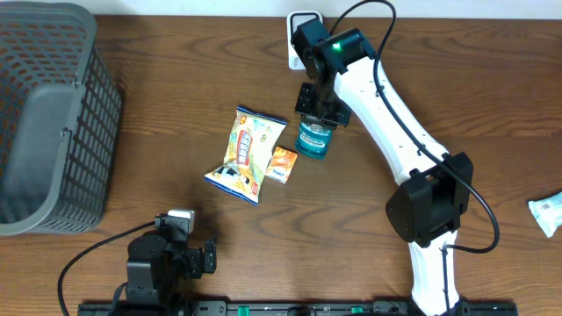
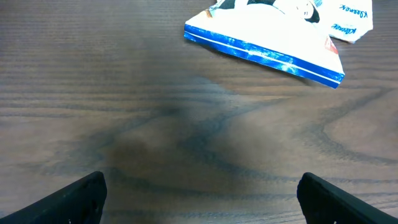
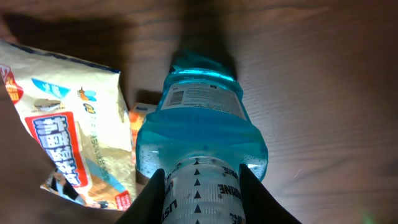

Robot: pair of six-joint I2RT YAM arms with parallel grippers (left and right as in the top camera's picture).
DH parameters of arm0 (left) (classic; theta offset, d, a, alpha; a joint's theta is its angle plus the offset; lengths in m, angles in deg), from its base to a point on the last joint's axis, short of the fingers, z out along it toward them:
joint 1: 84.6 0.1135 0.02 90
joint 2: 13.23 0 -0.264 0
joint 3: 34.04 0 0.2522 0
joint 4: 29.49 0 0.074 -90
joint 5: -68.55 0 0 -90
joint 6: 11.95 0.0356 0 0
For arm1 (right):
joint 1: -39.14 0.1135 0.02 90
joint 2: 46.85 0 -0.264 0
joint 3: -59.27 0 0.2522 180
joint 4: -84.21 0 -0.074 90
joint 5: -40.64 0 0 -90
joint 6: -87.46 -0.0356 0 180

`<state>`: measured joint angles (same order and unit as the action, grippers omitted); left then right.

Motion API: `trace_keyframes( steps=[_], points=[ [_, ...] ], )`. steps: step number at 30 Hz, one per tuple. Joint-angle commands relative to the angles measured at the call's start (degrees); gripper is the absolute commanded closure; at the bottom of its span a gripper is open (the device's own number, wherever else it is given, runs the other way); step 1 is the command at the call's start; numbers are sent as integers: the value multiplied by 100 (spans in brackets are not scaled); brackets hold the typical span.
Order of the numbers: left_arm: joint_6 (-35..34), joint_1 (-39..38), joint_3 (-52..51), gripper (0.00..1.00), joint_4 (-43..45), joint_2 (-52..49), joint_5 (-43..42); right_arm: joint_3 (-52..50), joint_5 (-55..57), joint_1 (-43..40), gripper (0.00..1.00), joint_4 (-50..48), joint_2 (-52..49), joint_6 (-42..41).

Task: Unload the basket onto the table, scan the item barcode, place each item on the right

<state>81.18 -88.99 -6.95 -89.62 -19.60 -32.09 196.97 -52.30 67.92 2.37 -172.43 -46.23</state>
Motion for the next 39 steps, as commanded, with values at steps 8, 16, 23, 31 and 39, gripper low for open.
trace_keyframes(
  steps=[8, 16, 23, 31, 39],
  points=[
    [-2, 20, -2, 2, -138, 17, -50, 313, 87, -28, 80, 525, -138, 2568],
    [-2, 20, -2, 2, -138, 17, -50, 883, 109, -7, 74, 1292, -138, 4946],
    [-2, 20, -2, 2, -138, 17, -50, 848, 197, 15, 56, 1270, -140, 5628],
    [-2, 20, -2, 2, -138, 17, -50, 848, 197, 20, 52, 1215, -140, 5630],
    [-2, 20, -2, 2, -138, 17, -50, 896, 197, 170, 47, 1292, -138, 5195]
  ],
)
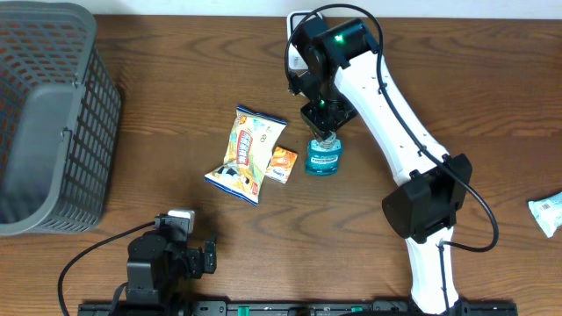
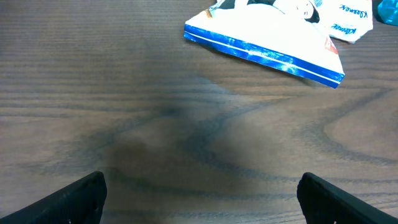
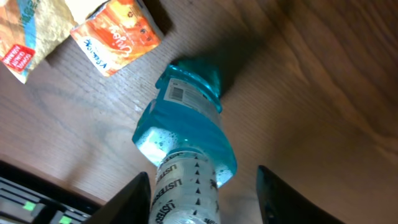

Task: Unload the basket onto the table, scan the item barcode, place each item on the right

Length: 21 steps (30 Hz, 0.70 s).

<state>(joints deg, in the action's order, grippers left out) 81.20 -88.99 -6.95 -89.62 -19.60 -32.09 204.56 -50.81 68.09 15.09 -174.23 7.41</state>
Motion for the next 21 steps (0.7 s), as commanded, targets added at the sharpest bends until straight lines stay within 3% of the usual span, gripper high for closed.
trace_keyframes(
  steps=[1, 5, 11, 12, 16, 21],
  points=[
    [-4, 20, -2, 2, -138, 17, -50, 179, 48, 197, 45, 20, 42, -232],
    [-4, 20, -2, 2, -138, 17, -50, 520, 98, 415, 32, 20, 44, -389],
    [-4, 20, -2, 2, -138, 17, -50, 1126, 807, 756, 16, 20, 219, -1364],
    [-4, 20, -2, 2, -138, 17, -50, 1193, 933, 813, 10, 20, 302, -1700],
    [-4, 20, -2, 2, -138, 17, -50, 1281, 1097, 863, 8, 20, 592, -3086],
    [-4, 20, -2, 2, -138, 17, -50, 1279, 313, 822, 1, 20, 802, -6061]
  ],
)
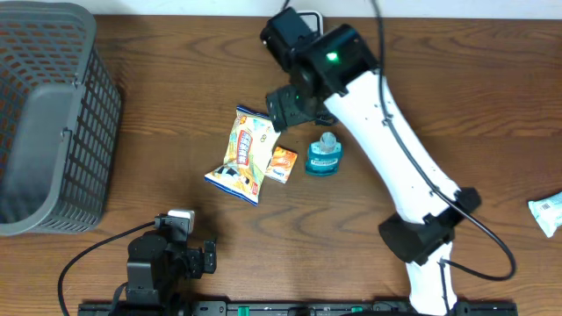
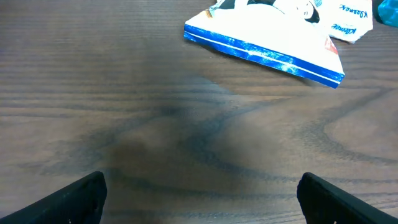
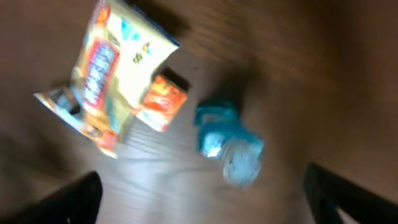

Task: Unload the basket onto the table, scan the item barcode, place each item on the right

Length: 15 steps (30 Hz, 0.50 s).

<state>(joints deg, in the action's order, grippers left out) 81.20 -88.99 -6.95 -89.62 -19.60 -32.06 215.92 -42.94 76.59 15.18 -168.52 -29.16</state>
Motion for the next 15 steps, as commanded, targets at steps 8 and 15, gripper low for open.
trace_keyframes(
  steps=[8, 15],
  points=[
    [-4, 20, -2, 2, -138, 17, -52, -717, 55, 199, 1, 11, 229, -6039],
    [-4, 20, -2, 2, -138, 17, -55, -2009, -92, 334, 1, -31, 227, -7495]
  ],
)
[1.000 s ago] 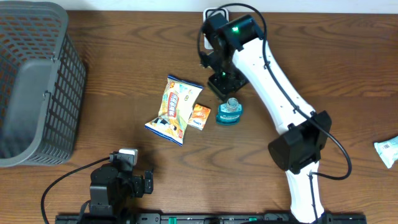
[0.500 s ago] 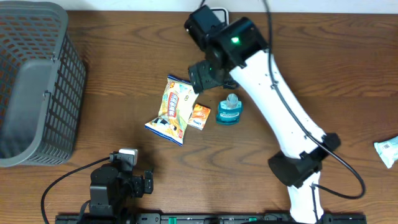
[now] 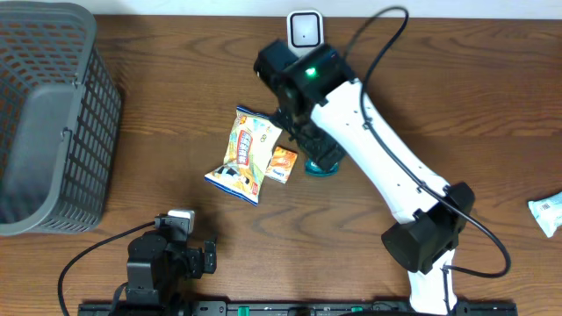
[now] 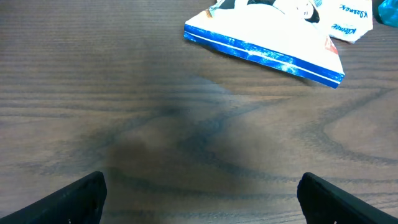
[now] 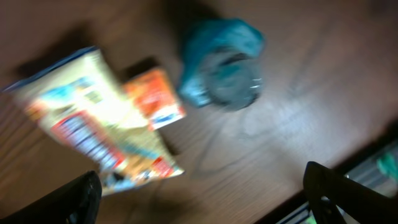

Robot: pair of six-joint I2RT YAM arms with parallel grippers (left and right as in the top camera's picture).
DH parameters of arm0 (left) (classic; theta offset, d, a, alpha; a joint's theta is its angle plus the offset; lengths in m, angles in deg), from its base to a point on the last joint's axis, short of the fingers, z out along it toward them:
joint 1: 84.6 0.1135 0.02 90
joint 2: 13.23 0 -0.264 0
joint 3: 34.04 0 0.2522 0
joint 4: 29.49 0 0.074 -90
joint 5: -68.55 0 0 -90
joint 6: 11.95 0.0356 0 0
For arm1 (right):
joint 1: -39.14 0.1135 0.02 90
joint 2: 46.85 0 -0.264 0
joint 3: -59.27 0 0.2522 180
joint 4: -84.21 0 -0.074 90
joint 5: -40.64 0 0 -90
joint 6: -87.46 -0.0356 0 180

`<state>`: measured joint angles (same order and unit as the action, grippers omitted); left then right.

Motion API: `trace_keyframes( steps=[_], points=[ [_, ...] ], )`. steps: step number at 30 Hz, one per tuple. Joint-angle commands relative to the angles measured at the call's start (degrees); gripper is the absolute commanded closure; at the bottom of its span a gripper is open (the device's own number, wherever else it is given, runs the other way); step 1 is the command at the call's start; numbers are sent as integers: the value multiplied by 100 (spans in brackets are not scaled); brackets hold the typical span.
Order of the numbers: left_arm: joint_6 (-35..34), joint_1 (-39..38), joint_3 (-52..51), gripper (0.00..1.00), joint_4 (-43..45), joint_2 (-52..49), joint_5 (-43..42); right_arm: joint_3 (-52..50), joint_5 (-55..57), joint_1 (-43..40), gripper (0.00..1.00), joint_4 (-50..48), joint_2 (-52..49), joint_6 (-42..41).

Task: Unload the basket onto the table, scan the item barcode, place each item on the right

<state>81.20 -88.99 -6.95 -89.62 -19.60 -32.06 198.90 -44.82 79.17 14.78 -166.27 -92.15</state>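
Observation:
The blue mouthwash bottle (image 5: 221,62) stands upright on the table and shows from above, blurred, in the right wrist view. In the overhead view only its teal edge (image 3: 318,167) peeks out from under the right arm. My right gripper (image 5: 205,199) hangs above it, open and empty. The white scanner (image 3: 304,28) sits at the table's far edge. My left gripper (image 4: 199,199) is open, low over bare wood near the front edge.
A yellow snack bag (image 3: 248,154) and a small orange packet (image 3: 282,164) lie just left of the bottle. A grey mesh basket (image 3: 53,114) fills the left side. A white packet (image 3: 549,211) lies at the right edge.
My right arm has shifted from up-left of the bottle to over it, hiding most of it from above and uncovering the scanner. The bottle, the bag and my left arm have not moved.
My right gripper first held the bottle by its cap, below the scanner. Then the bottle was lower on the table beside the orange packet, with the fingers spread around the cap. After that it stood alone with the gripper raised and open, as now.

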Motion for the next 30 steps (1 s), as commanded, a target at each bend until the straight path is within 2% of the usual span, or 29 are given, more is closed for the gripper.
trace_keyframes(
  steps=[1, 11, 19, 21, 27, 30],
  points=[
    [-4, 20, -2, 2, -138, 17, -52, -409, 114, 79, 1, -17, 2, -1266],
    [-4, 20, -2, 2, -138, 17, -52, -817, 885, 70, 1, -664, -68, -1351],
    [-4, 20, -2, 2, -138, 17, -52, -1196, 951, -66, 1, -953, -243, -1644],
    [-4, 20, -2, 2, -138, 17, -55, -1344, 953, -101, 4, -1106, -245, -1644],
    [-4, 20, -2, 2, -138, 17, -52, -1740, 1134, -131, 27, -1405, -245, -1641],
    [-4, 20, -2, 2, -138, 17, -52, -1923, 1259, -131, 32, -1521, -245, -1617]
  ],
)
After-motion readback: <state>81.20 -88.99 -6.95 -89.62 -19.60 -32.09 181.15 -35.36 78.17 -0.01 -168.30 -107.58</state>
